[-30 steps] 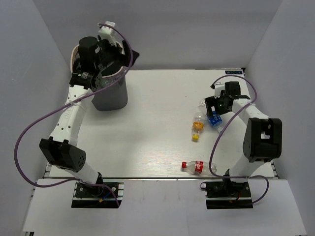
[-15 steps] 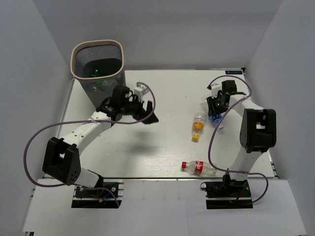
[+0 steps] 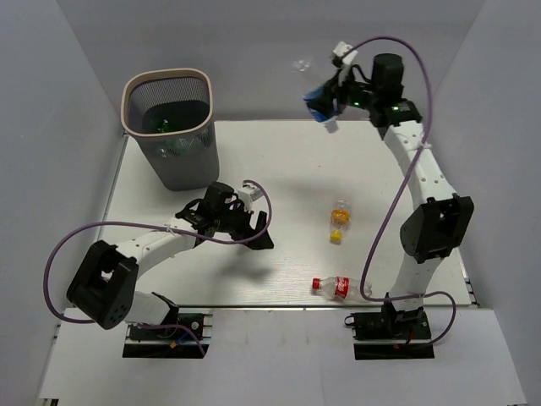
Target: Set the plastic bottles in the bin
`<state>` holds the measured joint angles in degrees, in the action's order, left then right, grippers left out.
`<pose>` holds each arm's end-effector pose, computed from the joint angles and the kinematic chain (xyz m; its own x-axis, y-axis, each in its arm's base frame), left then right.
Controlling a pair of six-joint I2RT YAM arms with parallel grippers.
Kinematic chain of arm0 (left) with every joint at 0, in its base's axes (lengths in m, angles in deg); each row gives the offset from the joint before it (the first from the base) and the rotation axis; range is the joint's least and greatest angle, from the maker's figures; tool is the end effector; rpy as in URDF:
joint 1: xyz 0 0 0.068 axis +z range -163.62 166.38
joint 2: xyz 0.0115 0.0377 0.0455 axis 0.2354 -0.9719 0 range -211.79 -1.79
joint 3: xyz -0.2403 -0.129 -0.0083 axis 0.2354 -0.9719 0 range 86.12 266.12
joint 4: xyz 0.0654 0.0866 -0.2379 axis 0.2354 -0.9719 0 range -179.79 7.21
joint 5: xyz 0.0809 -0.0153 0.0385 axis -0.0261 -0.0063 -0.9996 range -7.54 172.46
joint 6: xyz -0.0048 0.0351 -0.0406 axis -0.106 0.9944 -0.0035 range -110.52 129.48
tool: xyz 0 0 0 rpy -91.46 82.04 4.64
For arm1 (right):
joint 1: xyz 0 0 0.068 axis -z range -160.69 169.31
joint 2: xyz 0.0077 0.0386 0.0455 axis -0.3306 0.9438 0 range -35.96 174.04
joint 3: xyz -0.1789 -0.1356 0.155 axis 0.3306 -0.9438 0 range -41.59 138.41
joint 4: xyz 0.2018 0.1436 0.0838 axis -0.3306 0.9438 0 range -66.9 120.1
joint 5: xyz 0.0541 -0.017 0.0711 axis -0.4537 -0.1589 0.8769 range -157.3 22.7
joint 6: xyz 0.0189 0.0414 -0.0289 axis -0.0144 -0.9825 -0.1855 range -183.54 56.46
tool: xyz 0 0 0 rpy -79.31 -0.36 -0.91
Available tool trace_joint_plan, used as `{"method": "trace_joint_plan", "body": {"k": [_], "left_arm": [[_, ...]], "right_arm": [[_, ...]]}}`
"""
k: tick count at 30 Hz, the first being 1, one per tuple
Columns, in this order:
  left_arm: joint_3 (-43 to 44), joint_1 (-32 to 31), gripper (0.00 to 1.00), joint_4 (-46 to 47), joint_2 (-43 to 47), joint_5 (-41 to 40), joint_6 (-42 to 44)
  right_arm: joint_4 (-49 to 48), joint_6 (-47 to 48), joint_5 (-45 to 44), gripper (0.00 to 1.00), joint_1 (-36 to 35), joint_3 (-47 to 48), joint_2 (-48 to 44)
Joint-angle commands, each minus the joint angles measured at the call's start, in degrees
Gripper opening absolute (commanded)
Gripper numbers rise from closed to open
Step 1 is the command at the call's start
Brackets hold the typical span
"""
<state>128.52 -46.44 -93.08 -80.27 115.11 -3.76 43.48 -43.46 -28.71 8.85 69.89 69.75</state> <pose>0.2184 -0.1638 0.2012 -0.7683 0.2661 -0.5822 0.6094 0.5823 -0.5381 0.4167 0.0994 0.4263 0.0195 -0.2693 -0.9629 -0.7758 0.6033 -0.1845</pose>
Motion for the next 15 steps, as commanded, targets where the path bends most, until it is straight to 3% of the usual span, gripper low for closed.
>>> {"method": "trace_joint_plan", "body": {"k": [1, 3, 4, 6, 7, 9, 10, 12, 15], "left_arm": [[-1.00, -1.45, 0.99, 1.93, 0.96, -0.82, -0.39], [-1.00, -1.99, 0.99, 1.93, 0.96, -1.44, -0.39], [-1.00, -2.51, 0.99, 1.93, 0.96, -1.44, -0.39], [-1.00, -3.21, 0.99, 1.41, 0.96, -1.96, -0.39], [-1.52, -3.22, 0.99, 1.41, 0.96, -1.97, -1.00], [-2.13, -3.83, 0.99, 2.02, 0.43, -1.97, -1.61], [-2.66, -3.83, 0.99, 2.63, 0.43, -1.97, -1.62], [-3.36, -5.06, 0.99, 3.25, -0.18, -1.97, -2.67], [-3.37, -5.76, 0.99, 4.04, -1.50, -1.97, -3.20]], "right_arm": [[-19.71, -8.89, 11.24, 0.13, -7.46, 2.06, 2.30], [-29.04, -13.73, 8.37, 0.13, -11.22, 1.64, 3.00], [-42.40, -15.49, 6.87, 0.13, -12.12, 0.50, 3.27], [-49.97, -19.72, -0.47, 0.16, -14.22, 0.75, 5.36], [-57.74, -21.29, -2.79, 0.15, -15.72, 5.11, 6.34], [-59.05, -22.10, -7.72, 0.11, -17.49, 11.79, 13.87], [-59.14, -23.05, -9.04, 0.11, -18.45, 22.79, 15.91], [-64.49, -24.03, -12.38, 0.11, -19.86, 27.02, 22.40], [-69.50, -22.36, -14.24, 0.26, -22.85, 27.67, 23.32]]}}
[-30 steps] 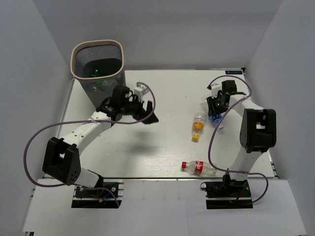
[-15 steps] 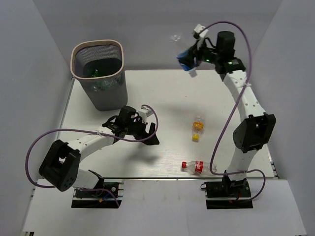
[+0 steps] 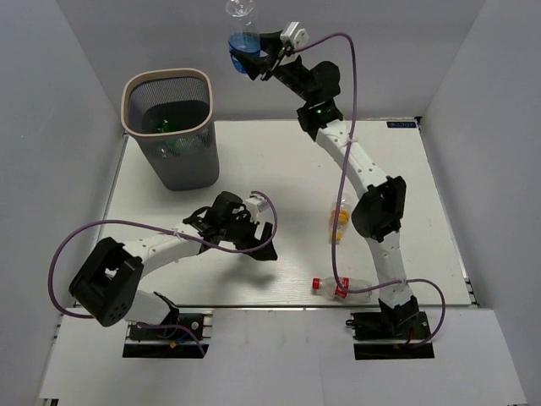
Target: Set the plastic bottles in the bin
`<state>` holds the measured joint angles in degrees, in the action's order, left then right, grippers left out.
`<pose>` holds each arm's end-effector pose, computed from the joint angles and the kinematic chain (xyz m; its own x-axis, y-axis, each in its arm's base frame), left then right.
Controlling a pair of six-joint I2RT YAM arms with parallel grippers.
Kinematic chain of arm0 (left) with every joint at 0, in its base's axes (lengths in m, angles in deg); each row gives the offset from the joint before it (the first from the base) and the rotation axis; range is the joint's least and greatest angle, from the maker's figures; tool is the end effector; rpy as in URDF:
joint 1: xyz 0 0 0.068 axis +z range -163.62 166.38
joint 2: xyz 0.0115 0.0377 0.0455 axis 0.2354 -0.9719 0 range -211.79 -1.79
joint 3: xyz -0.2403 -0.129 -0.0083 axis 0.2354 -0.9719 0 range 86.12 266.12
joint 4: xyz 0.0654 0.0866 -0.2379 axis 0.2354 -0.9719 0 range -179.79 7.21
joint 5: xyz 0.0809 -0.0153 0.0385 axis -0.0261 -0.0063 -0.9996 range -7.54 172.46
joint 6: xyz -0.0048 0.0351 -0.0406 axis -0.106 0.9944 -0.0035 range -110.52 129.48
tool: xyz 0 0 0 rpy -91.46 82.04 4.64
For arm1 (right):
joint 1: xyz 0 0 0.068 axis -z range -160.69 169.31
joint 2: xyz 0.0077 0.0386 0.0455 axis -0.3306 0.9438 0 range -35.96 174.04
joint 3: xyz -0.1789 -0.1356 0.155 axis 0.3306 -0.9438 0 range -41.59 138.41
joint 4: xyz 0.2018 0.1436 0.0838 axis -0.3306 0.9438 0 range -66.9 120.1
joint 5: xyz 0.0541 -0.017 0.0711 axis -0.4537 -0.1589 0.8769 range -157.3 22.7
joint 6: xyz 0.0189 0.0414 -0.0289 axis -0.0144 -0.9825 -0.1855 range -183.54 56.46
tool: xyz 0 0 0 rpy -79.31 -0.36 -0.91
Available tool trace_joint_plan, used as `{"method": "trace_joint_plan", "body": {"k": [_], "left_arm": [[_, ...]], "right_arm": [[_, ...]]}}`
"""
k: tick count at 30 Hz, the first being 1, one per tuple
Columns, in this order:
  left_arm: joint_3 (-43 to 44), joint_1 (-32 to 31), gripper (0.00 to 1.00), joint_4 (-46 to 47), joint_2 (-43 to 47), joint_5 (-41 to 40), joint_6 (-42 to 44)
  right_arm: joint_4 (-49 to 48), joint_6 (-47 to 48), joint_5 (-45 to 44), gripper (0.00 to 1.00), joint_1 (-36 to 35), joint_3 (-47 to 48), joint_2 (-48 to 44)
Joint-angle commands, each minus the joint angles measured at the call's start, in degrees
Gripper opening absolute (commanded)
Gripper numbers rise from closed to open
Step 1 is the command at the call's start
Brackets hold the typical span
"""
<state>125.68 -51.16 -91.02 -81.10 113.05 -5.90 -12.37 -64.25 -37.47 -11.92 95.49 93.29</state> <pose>0.2013 -0.1776 0.1848 -0.7787 0.3105 -0.5451 0.6099 0.5781 -0.5420 0.4166 0.2732 0.4827 0.5770 0.3623 -0.7319 -0.7665 0.5497 -0.3321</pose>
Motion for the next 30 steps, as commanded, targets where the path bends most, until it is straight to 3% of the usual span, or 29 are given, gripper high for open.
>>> {"method": "trace_joint_plan", "body": {"k": [1, 4, 9, 15, 28, 30], "left_arm": [[-0.53, -1.04, 0.99, 1.99, -0.67, 0.09, -1.06], [-0.53, -2.18, 0.99, 1.99, -1.90, 0.09, -1.06], [0.00, -3.41, 0.99, 1.47, -3.75, 0.09, -1.06], [-0.52, -4.56, 0.99, 0.93, -3.75, 0.61, -1.06], [-3.51, -5.62, 0.99, -3.28, 2.66, -1.06, -2.11], [-4.12, -5.62, 0.99, -3.28, 3.28, -1.58, -2.11]], "right_arm": [[-15.23, -1.49, -5.65, 0.26, -3.31, -0.56, -0.58], [-22.18, -0.87, -5.30, 0.26, -6.64, -1.90, -0.14], [-23.77, -0.08, -8.29, 0.26, -9.64, 2.93, 5.13], [-25.09, 0.01, -9.61, 0.26, -12.46, 1.79, 7.68], [-22.20, 4.22, -11.54, 0.48, -14.39, 2.41, 14.54], [-21.84, 4.67, -12.42, 0.69, -14.57, 2.32, 15.06]]}}
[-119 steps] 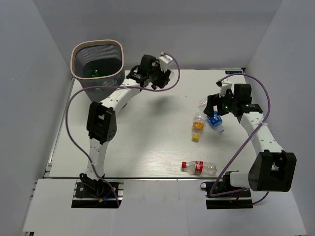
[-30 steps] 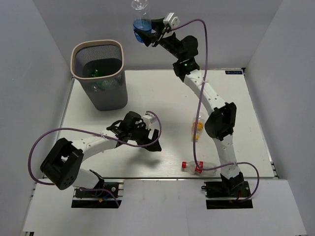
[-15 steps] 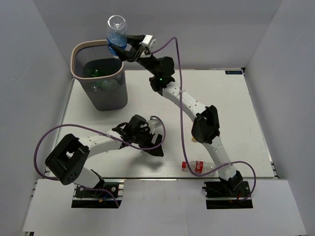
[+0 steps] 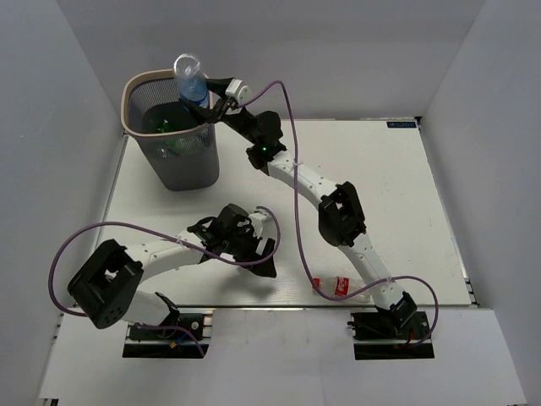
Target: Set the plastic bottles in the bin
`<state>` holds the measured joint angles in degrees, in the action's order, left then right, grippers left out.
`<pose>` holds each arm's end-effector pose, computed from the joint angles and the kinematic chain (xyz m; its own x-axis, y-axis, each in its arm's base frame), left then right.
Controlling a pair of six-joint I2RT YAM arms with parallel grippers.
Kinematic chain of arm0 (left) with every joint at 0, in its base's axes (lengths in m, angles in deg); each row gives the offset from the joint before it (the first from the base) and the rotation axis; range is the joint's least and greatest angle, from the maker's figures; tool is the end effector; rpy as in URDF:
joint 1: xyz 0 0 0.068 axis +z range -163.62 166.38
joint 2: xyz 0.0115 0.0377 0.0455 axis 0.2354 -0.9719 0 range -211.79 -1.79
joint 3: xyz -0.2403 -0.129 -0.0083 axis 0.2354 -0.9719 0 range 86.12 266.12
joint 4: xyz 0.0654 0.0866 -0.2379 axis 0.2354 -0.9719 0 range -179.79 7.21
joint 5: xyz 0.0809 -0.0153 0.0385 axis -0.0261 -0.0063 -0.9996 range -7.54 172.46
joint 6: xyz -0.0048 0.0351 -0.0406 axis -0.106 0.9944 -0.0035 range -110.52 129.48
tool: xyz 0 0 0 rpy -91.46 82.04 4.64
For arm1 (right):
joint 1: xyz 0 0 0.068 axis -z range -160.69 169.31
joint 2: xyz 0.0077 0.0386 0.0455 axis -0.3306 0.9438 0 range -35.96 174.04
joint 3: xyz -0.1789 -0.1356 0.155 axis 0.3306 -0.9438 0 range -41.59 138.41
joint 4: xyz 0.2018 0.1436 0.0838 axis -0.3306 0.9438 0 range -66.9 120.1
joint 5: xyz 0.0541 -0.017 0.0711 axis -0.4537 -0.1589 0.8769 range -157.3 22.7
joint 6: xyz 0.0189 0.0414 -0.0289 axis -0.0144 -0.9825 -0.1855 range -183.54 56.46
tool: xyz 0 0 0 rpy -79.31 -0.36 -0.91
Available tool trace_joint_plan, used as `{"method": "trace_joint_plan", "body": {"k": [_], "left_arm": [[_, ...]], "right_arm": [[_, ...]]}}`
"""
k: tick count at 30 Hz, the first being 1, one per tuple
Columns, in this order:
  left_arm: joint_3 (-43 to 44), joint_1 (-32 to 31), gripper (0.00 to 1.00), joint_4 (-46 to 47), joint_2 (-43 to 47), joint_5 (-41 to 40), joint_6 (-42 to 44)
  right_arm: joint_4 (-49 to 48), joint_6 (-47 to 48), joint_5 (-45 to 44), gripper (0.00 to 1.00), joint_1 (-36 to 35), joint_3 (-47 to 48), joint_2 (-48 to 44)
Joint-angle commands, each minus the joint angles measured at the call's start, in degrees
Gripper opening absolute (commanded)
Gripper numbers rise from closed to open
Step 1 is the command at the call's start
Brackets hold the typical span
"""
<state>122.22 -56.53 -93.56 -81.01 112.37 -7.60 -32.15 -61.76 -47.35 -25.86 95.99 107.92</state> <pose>0.1726 -0.1848 0.1646 -0.8021 0.3981 -0.4450 0.5961 0.5772 -0.5581 0.3820 0.4013 0.3830 0.5571 0.5189 -0.6484 -0.8076 0.5202 -0.2776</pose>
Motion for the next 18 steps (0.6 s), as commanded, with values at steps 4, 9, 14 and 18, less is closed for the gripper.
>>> {"method": "trace_joint_plan", "body": {"k": [4, 9, 14, 18], "left_arm": [[-0.68, -0.24, 0.99, -0.75, 3.72, -0.91, -0.41], [1.69, -0.77, 0.99, -0.75, 3.72, -2.31, 0.29], [5.38, -0.77, 0.99, 0.31, 2.15, -2.93, 2.04], [9.07, -1.29, 0.99, 2.93, -0.14, -3.45, 2.05]], "right_arm": [[-1.27, 2.96, -1.58, 0.90, -0.62, 1.73, 0.27], [-0.48, 2.88, -1.05, 0.90, -0.45, 0.76, -1.84], [-0.13, 2.70, 1.32, 0.90, -0.27, -1.08, -6.31], [0.92, 3.84, -0.07, 0.90, 0.69, -2.31, -12.89]]}}
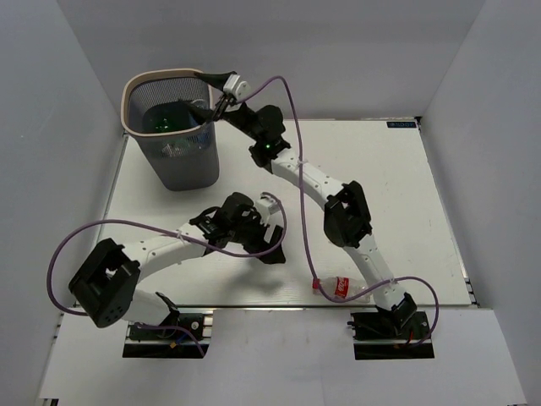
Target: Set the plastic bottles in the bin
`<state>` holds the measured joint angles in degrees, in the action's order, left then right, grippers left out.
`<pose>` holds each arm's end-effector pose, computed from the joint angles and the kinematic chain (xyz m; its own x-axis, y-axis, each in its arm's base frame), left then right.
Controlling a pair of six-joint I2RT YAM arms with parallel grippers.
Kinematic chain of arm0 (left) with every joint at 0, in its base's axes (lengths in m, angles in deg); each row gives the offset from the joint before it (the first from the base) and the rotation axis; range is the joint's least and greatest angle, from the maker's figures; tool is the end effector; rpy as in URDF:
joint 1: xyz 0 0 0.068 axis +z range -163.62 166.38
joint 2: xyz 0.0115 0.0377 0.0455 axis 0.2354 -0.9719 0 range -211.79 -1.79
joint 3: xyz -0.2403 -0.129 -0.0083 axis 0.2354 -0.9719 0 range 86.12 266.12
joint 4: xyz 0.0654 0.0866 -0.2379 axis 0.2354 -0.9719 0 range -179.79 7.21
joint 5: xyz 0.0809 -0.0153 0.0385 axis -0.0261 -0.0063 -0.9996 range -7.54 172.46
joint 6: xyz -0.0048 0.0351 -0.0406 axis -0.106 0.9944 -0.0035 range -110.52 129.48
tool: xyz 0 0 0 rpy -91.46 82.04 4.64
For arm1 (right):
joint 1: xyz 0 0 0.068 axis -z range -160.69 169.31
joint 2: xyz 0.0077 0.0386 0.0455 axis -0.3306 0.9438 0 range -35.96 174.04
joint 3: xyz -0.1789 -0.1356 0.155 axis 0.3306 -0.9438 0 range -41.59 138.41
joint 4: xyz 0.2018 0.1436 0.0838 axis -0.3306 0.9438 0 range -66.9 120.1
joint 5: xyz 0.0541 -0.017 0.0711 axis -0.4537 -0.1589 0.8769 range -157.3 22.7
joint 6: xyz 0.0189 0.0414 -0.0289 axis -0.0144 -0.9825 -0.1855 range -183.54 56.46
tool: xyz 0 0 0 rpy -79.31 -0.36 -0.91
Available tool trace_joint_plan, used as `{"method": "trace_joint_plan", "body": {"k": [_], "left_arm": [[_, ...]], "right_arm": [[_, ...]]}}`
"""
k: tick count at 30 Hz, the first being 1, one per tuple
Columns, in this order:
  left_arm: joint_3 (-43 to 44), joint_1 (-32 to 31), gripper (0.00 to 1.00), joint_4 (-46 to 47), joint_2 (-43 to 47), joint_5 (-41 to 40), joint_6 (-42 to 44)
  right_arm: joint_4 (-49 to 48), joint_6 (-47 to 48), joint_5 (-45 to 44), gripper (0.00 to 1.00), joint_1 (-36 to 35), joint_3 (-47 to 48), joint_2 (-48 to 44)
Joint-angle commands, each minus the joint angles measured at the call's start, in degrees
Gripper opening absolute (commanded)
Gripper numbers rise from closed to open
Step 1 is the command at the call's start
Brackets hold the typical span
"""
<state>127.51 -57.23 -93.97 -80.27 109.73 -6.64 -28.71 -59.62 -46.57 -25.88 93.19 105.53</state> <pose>0.1836 -0.1975 0.1936 -0.7506 0.3743 -0.5445 0.6511 0.5592 -0.5132 0.3806 0.4009 0.3849 0.5555 0.4683 -0.6871 -0.8035 0.5152 -0.2984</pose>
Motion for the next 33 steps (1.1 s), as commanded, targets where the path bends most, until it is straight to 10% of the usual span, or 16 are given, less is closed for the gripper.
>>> {"method": "trace_joint_plan", "body": {"k": [1, 3, 4, 8, 12, 15, 23, 33], "left_arm": [[4.66, -1.12, 0.99, 4.05, -1.41, -1.68, 1.09], [7.90, -1.12, 0.99, 4.68, -2.90, -3.79, 1.09], [8.96, -1.12, 0.99, 5.98, -4.74, -4.76, 0.57], [14.24, -2.26, 0.99, 8.54, -9.83, -8.63, -2.24], [18.54, -3.66, 0.99, 15.74, -15.10, -7.93, -6.28], [26.25, -5.50, 0.99, 15.93, -20.64, -8.81, -7.79], [52.70, -11.84, 0.99, -0.99, -39.97, -27.95, -7.96], [69.43, -14.83, 0.99, -15.86, -52.56, -40.52, -10.07]], "right_arm": [[-0.68, 2.57, -1.65, 0.79, 1.06, -0.21, -11.84], [5.97, 2.49, -7.71, 0.44, 2.64, -1.09, -18.43], [11.33, 3.88, -8.42, 0.00, 5.35, -3.62, -20.27], [32.91, 6.89, -19.12, 0.00, 13.18, -11.28, -32.21], [59.76, 2.86, -23.11, 0.46, 27.48, -13.39, -36.81], [79.36, 3.28, -17.40, 0.00, 36.11, -22.91, -40.49], [77.30, 9.44, -7.29, 0.00, 48.43, -64.78, -67.81], [77.74, 5.93, -2.10, 0.00, 54.50, -70.53, -75.22]]}}
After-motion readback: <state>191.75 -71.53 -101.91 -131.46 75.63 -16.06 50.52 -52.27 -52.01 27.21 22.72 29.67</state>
